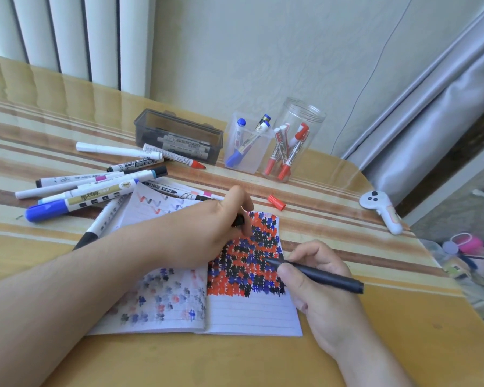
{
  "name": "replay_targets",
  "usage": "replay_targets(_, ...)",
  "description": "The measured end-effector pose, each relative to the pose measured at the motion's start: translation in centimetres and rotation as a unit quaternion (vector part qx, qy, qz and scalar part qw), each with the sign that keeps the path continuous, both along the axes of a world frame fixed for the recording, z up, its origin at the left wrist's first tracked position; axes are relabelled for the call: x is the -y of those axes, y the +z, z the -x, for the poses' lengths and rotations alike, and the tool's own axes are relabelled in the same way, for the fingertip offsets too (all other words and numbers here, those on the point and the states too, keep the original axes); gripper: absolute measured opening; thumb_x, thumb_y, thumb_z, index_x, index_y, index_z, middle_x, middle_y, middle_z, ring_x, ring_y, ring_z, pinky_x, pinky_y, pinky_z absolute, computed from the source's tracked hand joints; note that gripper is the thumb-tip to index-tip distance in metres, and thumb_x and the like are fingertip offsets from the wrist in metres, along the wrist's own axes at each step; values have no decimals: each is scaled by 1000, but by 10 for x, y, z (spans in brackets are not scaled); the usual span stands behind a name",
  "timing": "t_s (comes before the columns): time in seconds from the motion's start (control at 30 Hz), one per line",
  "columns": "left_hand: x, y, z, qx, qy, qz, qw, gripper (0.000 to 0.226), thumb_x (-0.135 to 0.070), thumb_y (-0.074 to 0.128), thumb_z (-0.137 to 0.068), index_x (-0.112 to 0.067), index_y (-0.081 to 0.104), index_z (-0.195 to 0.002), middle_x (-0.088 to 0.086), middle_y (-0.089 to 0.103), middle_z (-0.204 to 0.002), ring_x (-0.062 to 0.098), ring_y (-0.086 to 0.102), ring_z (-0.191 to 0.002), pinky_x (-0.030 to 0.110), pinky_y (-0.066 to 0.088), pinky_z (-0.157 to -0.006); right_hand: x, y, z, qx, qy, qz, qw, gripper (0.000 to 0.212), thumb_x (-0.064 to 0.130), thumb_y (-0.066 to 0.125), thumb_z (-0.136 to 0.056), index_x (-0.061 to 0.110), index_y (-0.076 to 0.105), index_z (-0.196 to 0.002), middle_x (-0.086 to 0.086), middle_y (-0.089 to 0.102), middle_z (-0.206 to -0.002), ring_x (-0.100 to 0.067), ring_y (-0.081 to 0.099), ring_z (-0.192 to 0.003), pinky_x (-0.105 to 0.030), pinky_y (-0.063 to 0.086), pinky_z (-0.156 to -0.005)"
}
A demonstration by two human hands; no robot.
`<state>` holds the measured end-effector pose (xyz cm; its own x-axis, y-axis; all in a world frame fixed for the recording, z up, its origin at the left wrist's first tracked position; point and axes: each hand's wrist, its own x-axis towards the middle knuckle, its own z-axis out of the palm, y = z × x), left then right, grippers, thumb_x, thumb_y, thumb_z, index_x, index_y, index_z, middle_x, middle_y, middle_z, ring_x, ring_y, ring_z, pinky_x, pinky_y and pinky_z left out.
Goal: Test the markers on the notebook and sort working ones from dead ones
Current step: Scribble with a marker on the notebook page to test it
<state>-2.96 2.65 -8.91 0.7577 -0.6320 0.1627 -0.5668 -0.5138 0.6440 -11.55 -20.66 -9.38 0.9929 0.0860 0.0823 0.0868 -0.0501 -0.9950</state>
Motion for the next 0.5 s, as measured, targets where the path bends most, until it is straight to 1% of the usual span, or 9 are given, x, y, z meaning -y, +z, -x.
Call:
replay_targets(0.03, -1, 2, 0, -12, 4, 16, 1000, 24, -16, 52, -105, -25, 34, -116, -20, 67, -113, 6, 60, -99, 26, 48, -85, 1, 0, -1, -9, 9, -25, 1000, 43, 40, 96, -62, 15, 70, -86, -2, 56, -60, -14, 44, -49, -20, 35, -46)
replay_targets(0.1, -1, 5, -1, -21, 8, 22, 1000, 24, -19, 62, -101, -28, 45, -115, -24, 68, -112, -2, 61, -102, 21, 47, -86, 4, 1, -4, -29, 22, -76, 996, 56, 50, 94, -57, 12, 76, -94, -10, 60, -66, -18, 46, -51, -22, 34, -45)
replay_targets(0.2, 3, 6, 1, 19, -4, -13, 1000, 24, -26, 73, -94, -38, 66, -114, -22, 67, -99, -4, 58, -95, 14, 44, -80, 9, 1, -8, -50, 37, -130, 990, 61, 51, 84, -61, 7, 78, -102, -17, 66, -76, -20, 49, -54, -25, 34, -45)
replay_targets(0.27, 6, 6, 3, 22, -15, -6, 1000, 25, -26, 75, -92, -40, 70, -113, -20, 68, -96, -2, 58, -91, 11, 42, -74, 11, 0, -9, -60, 37, -147, 987, 55, 43, 76, -64, 4, 78, -103, -18, 66, -77, -21, 48, -55, -25, 35, -46)
replay_targets(0.37, 9, 5, 5, 6, -23, 2, 1000, 26, -27, 74, -94, -44, 69, -112, -17, 69, -92, 5, 61, -87, 16, 46, -74, 12, 0, -10, -75, 34, -160, 984, 46, 36, 63, -67, 5, 77, -98, -19, 63, -73, -21, 47, -55, -25, 37, -47)
replay_targets(0.4, 9, 5, 5, 2, -24, 1, 1000, 26, -27, 73, -94, -46, 69, -112, -19, 69, -92, 5, 61, -87, 17, 46, -74, 12, 0, -10, -78, 34, -163, 983, 44, 35, 62, -67, 6, 76, -96, -19, 62, -72, -21, 47, -55, -25, 37, -47)
replay_targets(0.5, 9, 6, 6, -9, -29, -2, 1000, 25, -28, 70, -96, -49, 69, -110, -25, 68, -92, 2, 62, -88, 12, 44, -74, 13, 1, -10, -90, 31, -173, 980, 37, 29, 61, -66, 8, 72, -95, -20, 61, -71, -20, 48, -55, -25, 38, -46)
